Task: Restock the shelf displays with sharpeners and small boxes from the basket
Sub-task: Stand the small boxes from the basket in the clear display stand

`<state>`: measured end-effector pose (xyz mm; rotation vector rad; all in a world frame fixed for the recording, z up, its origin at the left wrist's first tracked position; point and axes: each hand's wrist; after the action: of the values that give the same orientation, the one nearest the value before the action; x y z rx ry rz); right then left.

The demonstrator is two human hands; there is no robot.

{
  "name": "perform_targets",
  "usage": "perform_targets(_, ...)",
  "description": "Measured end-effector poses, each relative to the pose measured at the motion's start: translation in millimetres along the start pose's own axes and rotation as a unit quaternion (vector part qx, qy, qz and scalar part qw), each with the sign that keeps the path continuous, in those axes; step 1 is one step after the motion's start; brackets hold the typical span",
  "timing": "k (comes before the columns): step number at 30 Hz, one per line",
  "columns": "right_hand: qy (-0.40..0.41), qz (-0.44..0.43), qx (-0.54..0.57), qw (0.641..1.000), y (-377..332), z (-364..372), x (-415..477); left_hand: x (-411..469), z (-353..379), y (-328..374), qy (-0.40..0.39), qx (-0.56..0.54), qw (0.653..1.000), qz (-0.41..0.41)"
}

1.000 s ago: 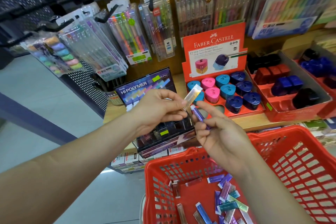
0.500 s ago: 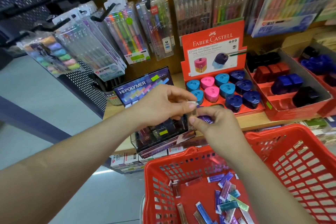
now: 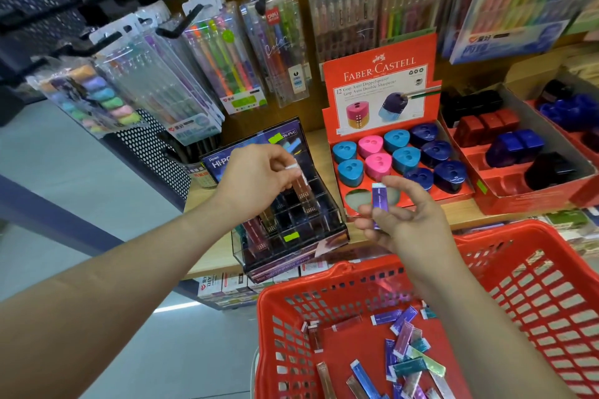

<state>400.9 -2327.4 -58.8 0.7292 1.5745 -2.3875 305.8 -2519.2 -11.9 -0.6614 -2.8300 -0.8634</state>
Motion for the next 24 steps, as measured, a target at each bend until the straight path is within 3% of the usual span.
perform_targets(11, -0.019, 0.038, -0.031, 0.999, 8, 7, -2, -4, 13, -1, -0.007, 0.022, 0.999, 0.026)
perform_targets(18, -0.003, 0.033, -0.089, 0.996, 13, 6, -2, -4, 20, -4, -0.045, 0.113, 0.991, 0.063)
perform_targets(24, -0.027, 0.055, -0.034, 0.998, 17, 7, 1, -5, 23, -8, -0.078, 0.165, 0.976, 0.118)
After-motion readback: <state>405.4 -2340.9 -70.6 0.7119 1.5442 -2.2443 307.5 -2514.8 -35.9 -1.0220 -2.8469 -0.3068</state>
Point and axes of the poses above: each hand's wrist, its own x-axis towards the middle knuckle, its own z-axis out of the palm, y = z × x, and after that the axes turned 14 degrees about z, right-handed
